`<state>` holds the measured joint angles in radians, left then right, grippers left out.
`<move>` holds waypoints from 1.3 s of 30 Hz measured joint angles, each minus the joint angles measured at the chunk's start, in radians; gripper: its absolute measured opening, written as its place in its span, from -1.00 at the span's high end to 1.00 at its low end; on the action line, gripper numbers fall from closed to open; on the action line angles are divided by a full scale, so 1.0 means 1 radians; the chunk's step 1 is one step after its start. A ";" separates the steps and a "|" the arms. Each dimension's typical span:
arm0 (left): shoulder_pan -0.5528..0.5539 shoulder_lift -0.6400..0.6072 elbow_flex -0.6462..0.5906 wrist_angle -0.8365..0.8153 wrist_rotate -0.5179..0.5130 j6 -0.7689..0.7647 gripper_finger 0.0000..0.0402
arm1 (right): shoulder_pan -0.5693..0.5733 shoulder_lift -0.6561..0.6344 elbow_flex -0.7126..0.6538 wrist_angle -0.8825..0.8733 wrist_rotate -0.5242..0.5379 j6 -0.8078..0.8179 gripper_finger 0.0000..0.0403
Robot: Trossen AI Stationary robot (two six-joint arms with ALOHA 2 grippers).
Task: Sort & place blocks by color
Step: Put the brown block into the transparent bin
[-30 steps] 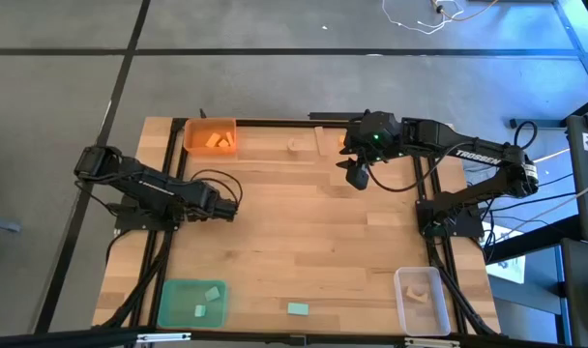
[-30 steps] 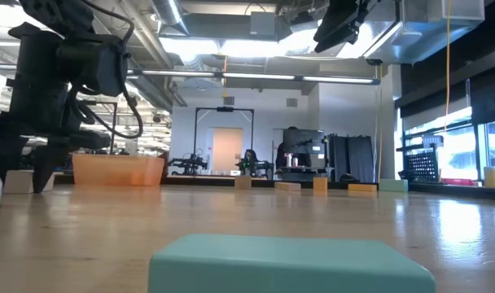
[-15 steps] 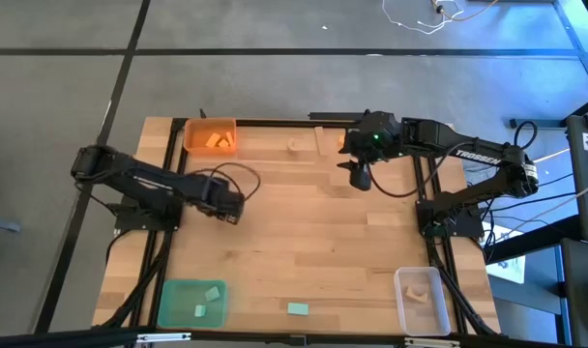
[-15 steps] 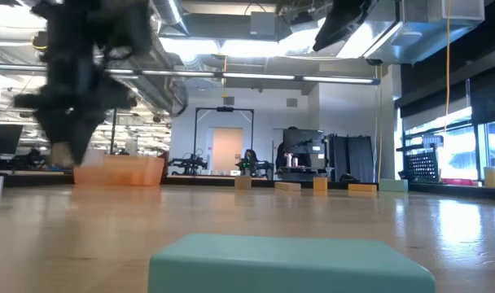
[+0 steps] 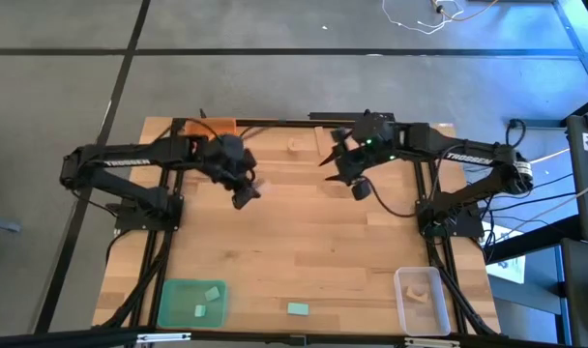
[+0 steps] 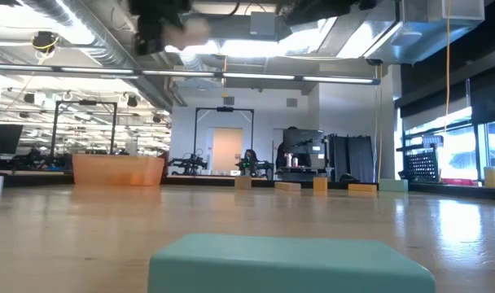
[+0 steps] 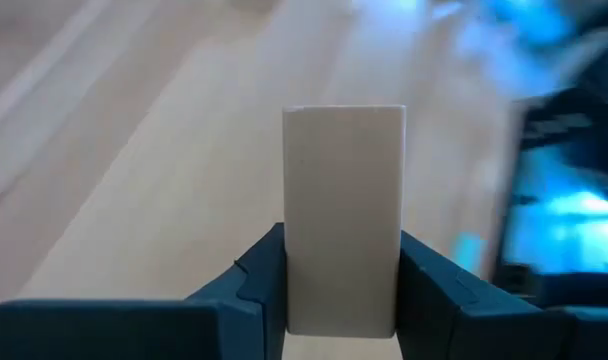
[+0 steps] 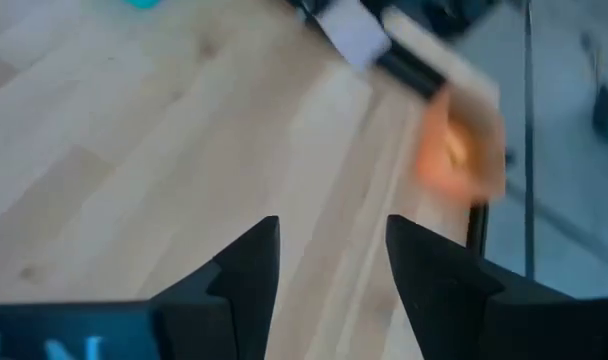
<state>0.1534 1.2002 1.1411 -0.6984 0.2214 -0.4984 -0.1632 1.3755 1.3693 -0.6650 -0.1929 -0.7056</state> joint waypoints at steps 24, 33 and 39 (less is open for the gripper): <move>0.039 0.208 0.126 0.065 0.350 0.169 0.40 | 0.141 0.138 0.000 0.322 -0.013 -0.111 0.07; 0.061 0.207 0.127 0.157 0.412 0.167 0.40 | 0.141 0.169 0.000 0.328 -0.042 -0.109 0.07; 0.060 0.207 0.127 0.158 0.416 0.168 0.40 | 0.141 0.169 0.000 0.336 -0.040 -0.110 0.07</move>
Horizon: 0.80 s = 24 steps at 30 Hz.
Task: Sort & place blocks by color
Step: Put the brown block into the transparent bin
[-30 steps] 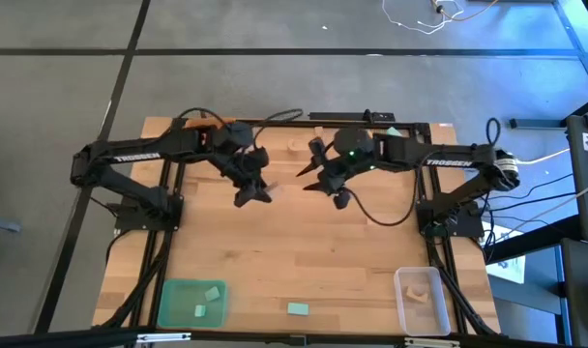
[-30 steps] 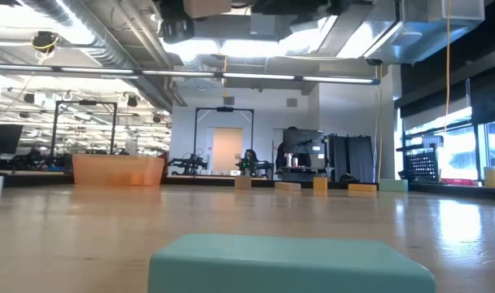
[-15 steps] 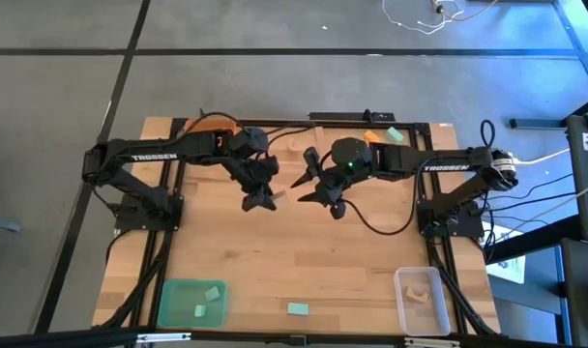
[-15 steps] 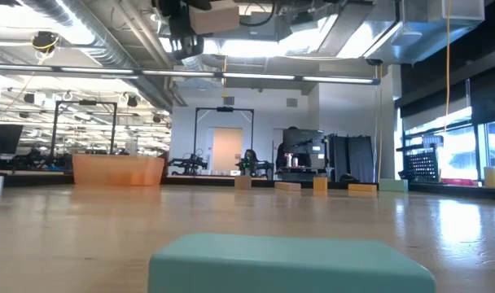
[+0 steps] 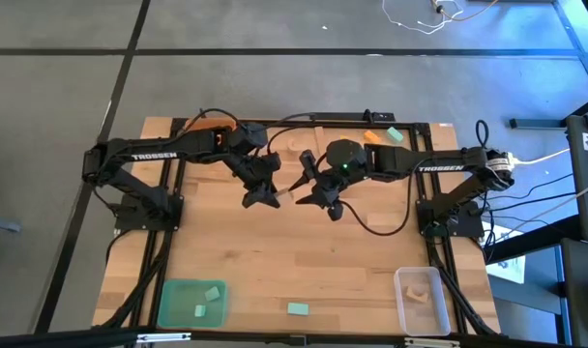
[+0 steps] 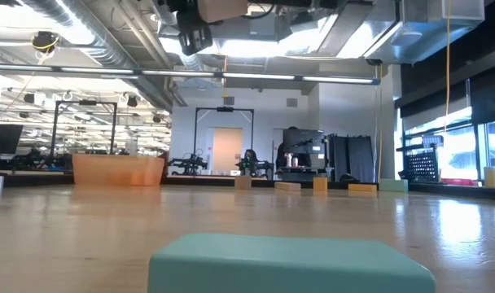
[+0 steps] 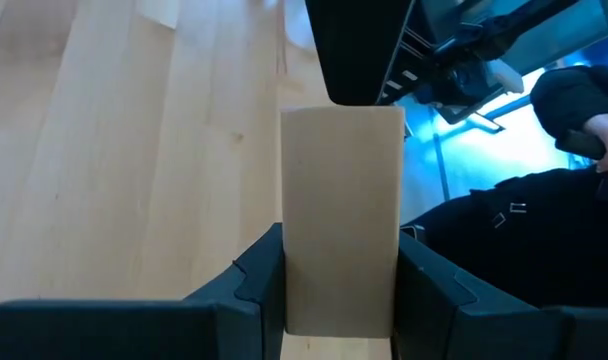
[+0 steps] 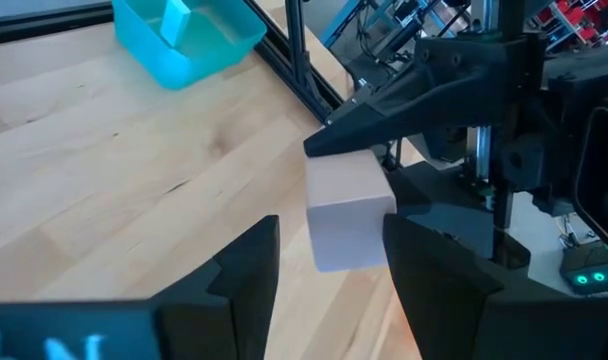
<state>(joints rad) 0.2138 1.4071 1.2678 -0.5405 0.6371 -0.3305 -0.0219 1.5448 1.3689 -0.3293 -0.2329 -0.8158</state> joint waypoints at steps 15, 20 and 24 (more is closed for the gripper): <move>-0.005 -0.001 0.000 0.026 -0.007 -0.002 0.40 | 0.000 0.000 0.000 0.029 0.031 0.002 0.07; -0.006 -0.001 0.000 0.042 -0.007 -0.002 0.40 | 0.000 0.000 0.000 0.033 0.031 0.002 0.07; -0.005 -0.001 0.000 0.058 -0.008 -0.002 0.40 | 0.000 0.000 0.000 0.041 0.030 0.000 0.07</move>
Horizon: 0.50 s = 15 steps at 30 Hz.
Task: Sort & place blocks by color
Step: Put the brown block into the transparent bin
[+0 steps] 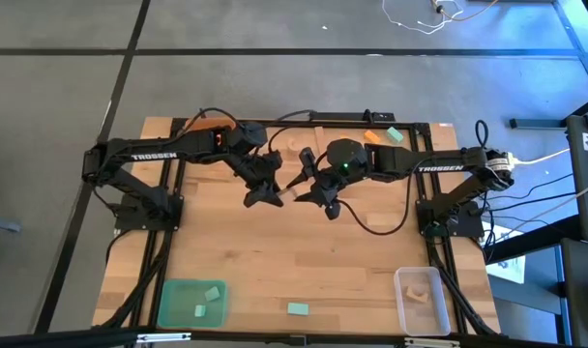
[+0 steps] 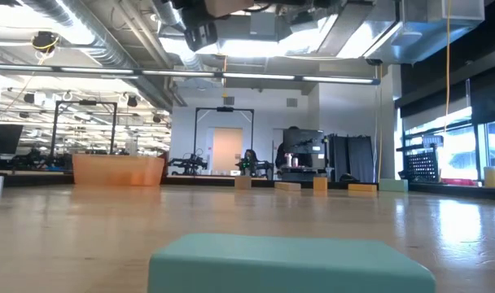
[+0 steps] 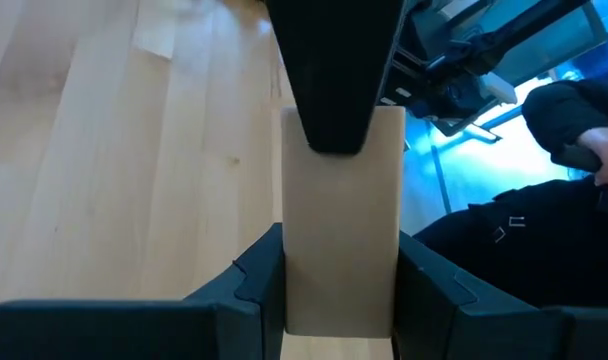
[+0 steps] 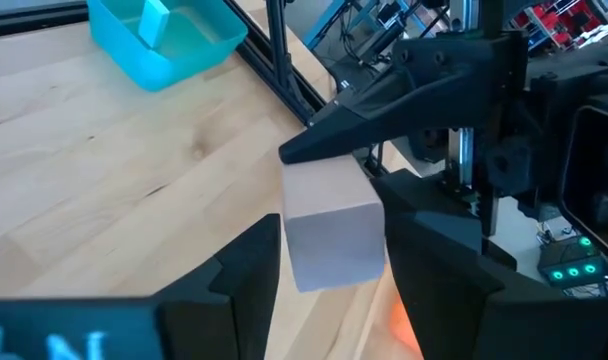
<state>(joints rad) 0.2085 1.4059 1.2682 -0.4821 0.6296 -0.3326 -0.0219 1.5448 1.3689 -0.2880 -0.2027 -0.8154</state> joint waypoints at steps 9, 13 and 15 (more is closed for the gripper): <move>0.001 0.000 0.000 0.029 -0.011 0.000 0.40 | 0.000 0.000 0.000 0.013 0.000 -0.001 0.07; 0.001 0.000 0.000 0.029 -0.022 0.000 0.40 | 0.000 0.000 0.000 0.023 -0.007 -0.001 0.09; 0.001 0.000 0.000 0.030 -0.024 0.000 0.40 | 0.000 0.000 0.000 0.025 -0.009 -0.001 0.14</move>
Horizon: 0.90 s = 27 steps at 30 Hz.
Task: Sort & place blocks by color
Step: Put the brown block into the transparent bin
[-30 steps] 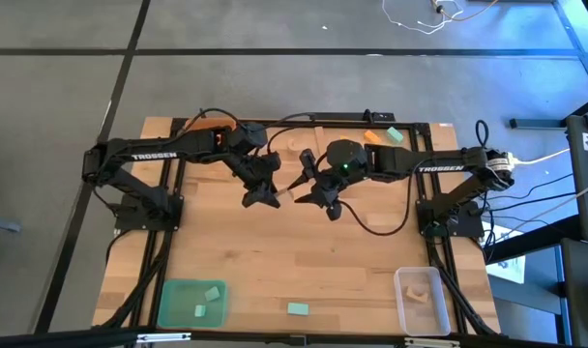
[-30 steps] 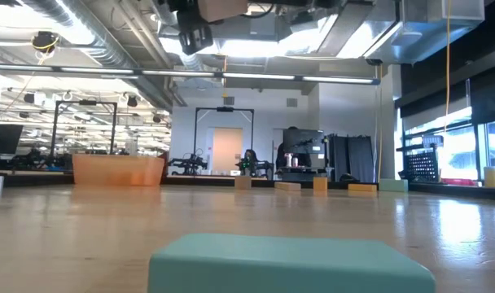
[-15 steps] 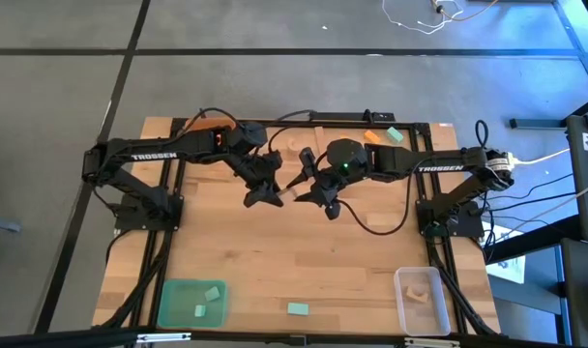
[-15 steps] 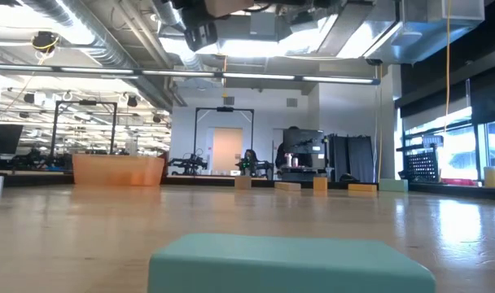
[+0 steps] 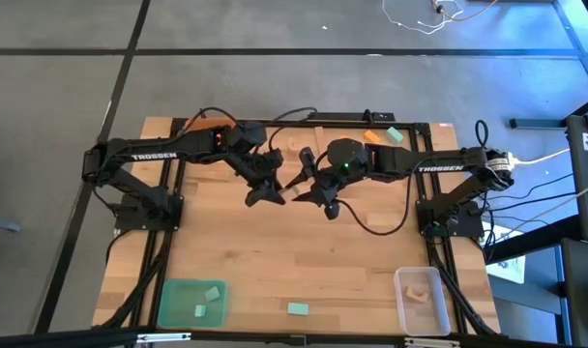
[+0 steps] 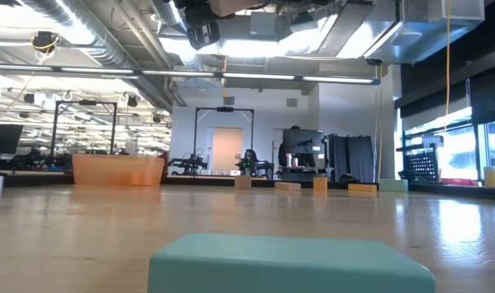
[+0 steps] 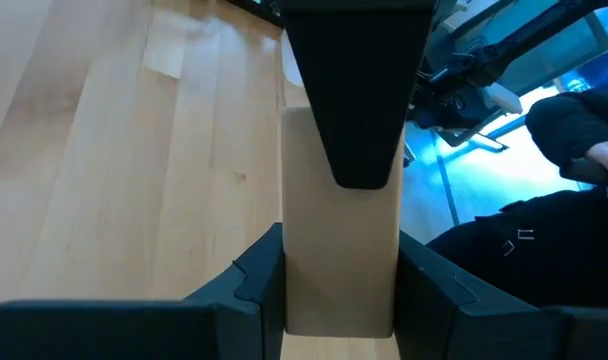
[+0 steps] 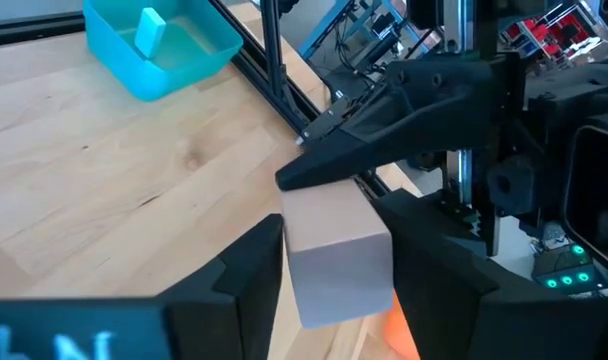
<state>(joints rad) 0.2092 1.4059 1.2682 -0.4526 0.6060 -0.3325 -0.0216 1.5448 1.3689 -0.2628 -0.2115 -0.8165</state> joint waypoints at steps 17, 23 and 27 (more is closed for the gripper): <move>0.005 0.000 0.000 -0.005 -0.024 0.003 0.26 | 0.006 0.000 0.000 -0.002 0.005 0.012 0.32; 0.007 0.000 0.000 -0.020 -0.046 0.081 0.02 | 0.006 0.000 0.002 -0.006 0.021 0.038 0.34; 0.007 0.000 0.001 -0.056 -0.074 0.133 0.00 | 0.005 0.000 0.006 -0.015 0.025 0.055 0.34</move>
<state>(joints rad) 0.2161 1.4055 1.2690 -0.5087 0.5319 -0.1990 -0.0162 1.5448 1.3754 -0.2782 -0.1861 -0.7612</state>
